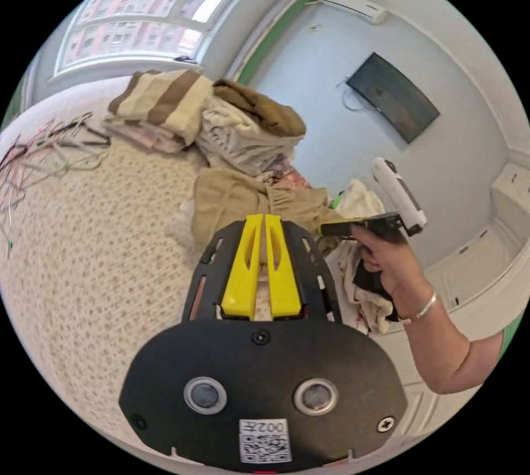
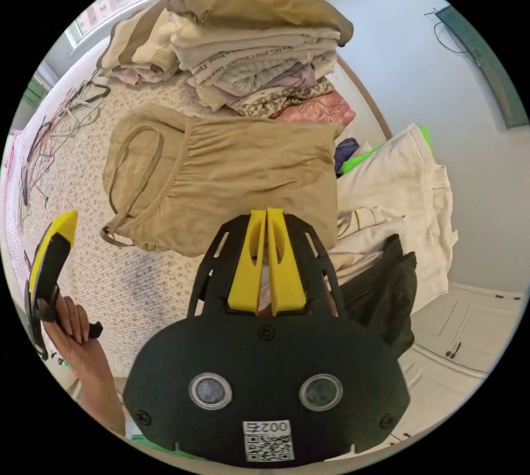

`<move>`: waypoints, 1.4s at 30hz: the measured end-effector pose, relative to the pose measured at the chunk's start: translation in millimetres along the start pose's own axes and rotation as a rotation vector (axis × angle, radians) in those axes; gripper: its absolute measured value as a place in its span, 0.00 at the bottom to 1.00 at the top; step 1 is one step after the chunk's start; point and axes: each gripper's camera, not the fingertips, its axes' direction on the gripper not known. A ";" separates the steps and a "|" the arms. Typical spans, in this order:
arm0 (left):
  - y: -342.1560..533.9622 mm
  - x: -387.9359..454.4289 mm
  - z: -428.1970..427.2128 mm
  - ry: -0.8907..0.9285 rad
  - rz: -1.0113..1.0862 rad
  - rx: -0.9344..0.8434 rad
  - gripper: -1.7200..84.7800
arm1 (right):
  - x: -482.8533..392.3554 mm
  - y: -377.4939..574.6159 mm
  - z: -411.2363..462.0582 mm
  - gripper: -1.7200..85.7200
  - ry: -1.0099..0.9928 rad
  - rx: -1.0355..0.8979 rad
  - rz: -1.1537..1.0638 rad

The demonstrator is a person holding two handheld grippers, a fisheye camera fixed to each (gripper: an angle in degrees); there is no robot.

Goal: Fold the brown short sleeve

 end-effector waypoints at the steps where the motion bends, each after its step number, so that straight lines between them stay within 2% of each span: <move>1: -5.5 2.2 8.0 -0.032 0.009 -0.019 0.01 | 1.6 8.6 -20.6 0.01 0.003 0.065 0.025; 4: -23.5 4.4 66.0 -0.161 0.036 -0.181 0.01 | -0.7 25.9 -59.4 0.01 0.008 0.205 0.066; 6: -18.4 -0.7 131.1 -0.197 0.062 -0.392 0.01 | -7.0 29.5 -61.8 0.01 0.003 0.234 0.074; 8: -6.7 -3.2 159.3 -0.203 0.081 -0.458 0.01 | -12.3 30.9 -47.0 0.01 0.030 0.222 0.123; 11: -5.0 -0.5 159.9 -0.205 0.095 -0.455 0.01 | -11.6 36.9 -21.9 0.01 0.096 0.127 0.210; 13: -7.5 2.1 144.0 -0.200 0.087 -0.422 0.01 | -5.6 61.9 -39.3 0.01 0.068 0.208 0.265; 17: 3.8 1.6 67.1 -0.163 0.003 -0.193 0.01 | -8.6 118.0 -94.2 0.01 0.049 0.471 0.273; 20: 28.8 2.5 17.6 -0.149 -0.030 -0.098 0.01 | -18.4 158.9 -114.9 0.01 0.049 0.637 0.339; 21: 42.3 3.4 3.4 -0.163 -0.021 -0.096 0.01 | -25.3 165.0 -108.3 0.01 -0.023 0.634 0.308; 24: 85.5 -11.1 -20.0 -0.230 -0.017 -0.176 0.01 | -54.2 156.5 -72.0 0.01 -0.284 0.277 -0.003; 25: 95.7 -17.3 -26.5 -0.234 -0.023 -0.193 0.01 | -62.2 170.1 -71.1 0.01 -0.380 0.279 -0.036; 28: 149.6 -47.6 -91.6 -0.225 -0.051 -0.082 0.01 | -96.4 222.6 -90.8 0.01 -0.429 0.409 -0.165; 30: 181.9 -64.3 -146.2 -0.352 -0.070 -0.035 0.01 | -120.1 258.2 -106.1 0.01 -0.388 0.496 -0.239; 34: 217.6 -77.3 -222.7 -0.482 -0.091 0.067 0.01 | -168.8 328.3 -135.8 0.02 -0.322 0.621 -0.320; 37: 253.8 -105.0 -258.6 -0.618 -0.222 0.144 0.01 | -202.2 358.9 -147.9 0.05 -0.366 0.669 -0.412; 38: 271.8 -126.4 -266.7 -0.622 -0.326 0.127 0.01 | -207.9 361.4 -149.7 0.06 -0.382 0.663 -0.426; 39: 287.4 -142.7 -279.2 -0.547 -0.400 0.112 0.01 | -218.2 364.6 -154.4 0.08 -0.405 0.658 -0.438; 40: 295.3 -145.0 -287.9 -0.504 -0.403 0.142 0.01 | -228.1 367.5 -160.5 0.09 -0.427 0.665 -0.457; 41: 310.5 -141.0 -307.7 -0.501 -0.406 0.229 0.01 | -233.2 369.0 -163.9 0.09 -0.428 0.670 -0.469; 42: 321.5 -133.0 -322.7 -0.588 -0.414 0.266 0.01 | -243.6 373.0 -171.3 0.09 -0.414 0.687 -0.489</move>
